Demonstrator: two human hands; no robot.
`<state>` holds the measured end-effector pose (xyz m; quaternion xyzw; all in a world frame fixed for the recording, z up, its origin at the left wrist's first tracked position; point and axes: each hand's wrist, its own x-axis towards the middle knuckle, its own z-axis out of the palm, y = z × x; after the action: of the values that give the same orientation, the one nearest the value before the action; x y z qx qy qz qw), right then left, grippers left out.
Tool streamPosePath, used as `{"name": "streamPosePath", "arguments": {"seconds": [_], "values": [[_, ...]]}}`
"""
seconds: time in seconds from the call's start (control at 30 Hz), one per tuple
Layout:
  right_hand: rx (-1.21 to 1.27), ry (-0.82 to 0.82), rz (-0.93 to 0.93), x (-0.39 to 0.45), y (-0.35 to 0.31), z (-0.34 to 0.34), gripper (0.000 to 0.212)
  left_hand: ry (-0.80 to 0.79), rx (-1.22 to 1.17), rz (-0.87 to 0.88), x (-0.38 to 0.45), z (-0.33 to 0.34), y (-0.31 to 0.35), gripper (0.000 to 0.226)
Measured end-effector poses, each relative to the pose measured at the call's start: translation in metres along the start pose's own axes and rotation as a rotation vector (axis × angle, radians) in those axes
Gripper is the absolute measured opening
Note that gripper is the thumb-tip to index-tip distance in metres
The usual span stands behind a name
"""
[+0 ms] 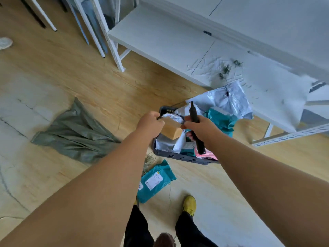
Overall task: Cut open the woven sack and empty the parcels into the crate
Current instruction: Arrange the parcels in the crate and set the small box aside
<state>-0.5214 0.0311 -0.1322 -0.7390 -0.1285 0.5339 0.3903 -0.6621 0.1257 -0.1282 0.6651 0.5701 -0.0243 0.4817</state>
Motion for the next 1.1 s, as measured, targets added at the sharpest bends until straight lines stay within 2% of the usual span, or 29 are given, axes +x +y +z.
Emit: {"name": "streamPosePath", "arguments": {"seconds": [0.23, 0.43, 0.53, 0.73, 0.9, 1.1], "values": [[0.046, 0.161, -0.029, 0.004, 0.037, -0.102, 0.029, -0.159, 0.068, 0.106, -0.006, 0.097, 0.055, 0.046], [0.224, 0.228, 0.036, 0.006, 0.069, -0.125, 0.026, -0.179, 0.145, 0.148, 0.005, 0.119, 0.057, 0.042], [0.204, 0.276, 0.033, 0.010, 0.084, -0.136, 0.027, -0.134, 0.153, 0.178, 0.019, 0.130, 0.057, 0.040], [0.191, 0.386, 0.036, 0.049, 0.133, -0.149, 0.029, -0.176, 0.114, 0.200, 0.033, 0.193, 0.040, 0.040], [0.169, 0.480, -0.003, 0.105, 0.185, -0.159, 0.029, 0.018, -0.004, 0.248, 0.077, 0.264, 0.027, 0.041], [0.075, 0.608, -0.071, 0.192, 0.253, -0.191, 0.035, 0.153, -0.003, 0.311, 0.158, 0.377, 0.001, 0.059]]}}
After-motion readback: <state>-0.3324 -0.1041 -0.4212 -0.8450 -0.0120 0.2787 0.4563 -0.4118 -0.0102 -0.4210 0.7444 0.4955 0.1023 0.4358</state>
